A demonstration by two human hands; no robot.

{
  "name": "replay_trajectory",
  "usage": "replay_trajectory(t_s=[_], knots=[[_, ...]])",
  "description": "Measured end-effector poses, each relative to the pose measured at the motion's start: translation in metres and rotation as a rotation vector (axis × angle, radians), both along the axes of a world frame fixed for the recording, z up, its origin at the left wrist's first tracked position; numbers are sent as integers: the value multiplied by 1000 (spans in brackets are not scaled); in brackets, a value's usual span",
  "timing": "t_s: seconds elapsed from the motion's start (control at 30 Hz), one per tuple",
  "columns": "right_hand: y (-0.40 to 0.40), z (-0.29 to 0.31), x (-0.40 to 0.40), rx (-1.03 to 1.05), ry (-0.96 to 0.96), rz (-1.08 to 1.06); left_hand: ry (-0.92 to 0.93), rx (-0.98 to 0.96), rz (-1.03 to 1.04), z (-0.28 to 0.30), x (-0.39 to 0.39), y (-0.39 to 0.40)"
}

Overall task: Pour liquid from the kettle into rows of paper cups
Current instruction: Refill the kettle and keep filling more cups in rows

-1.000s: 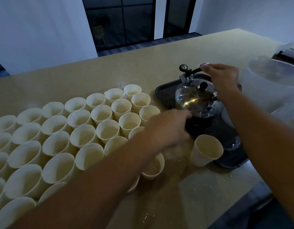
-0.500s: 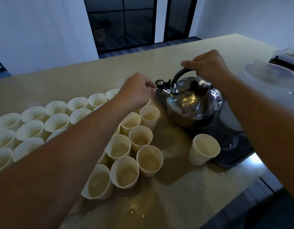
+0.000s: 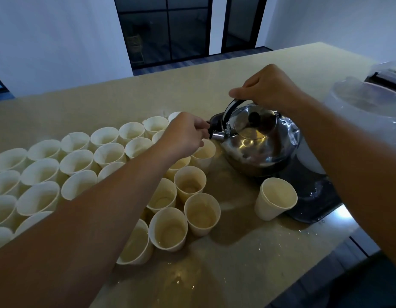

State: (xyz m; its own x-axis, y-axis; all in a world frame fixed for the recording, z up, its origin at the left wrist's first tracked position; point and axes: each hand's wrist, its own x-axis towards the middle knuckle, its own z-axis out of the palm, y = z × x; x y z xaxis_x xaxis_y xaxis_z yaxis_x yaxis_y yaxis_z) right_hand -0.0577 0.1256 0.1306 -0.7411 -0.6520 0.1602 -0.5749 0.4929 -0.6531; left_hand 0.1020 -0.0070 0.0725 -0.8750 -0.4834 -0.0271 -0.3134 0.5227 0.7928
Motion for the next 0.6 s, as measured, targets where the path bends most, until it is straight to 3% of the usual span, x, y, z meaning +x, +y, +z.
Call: replay_trajectory(t_s=[0.3, 0.6], knots=[[-9, 11, 11, 128, 92, 73, -46, -125, 10, -1, 1, -2], [-10, 11, 10, 152, 125, 81, -91, -121, 28, -4, 0, -3]])
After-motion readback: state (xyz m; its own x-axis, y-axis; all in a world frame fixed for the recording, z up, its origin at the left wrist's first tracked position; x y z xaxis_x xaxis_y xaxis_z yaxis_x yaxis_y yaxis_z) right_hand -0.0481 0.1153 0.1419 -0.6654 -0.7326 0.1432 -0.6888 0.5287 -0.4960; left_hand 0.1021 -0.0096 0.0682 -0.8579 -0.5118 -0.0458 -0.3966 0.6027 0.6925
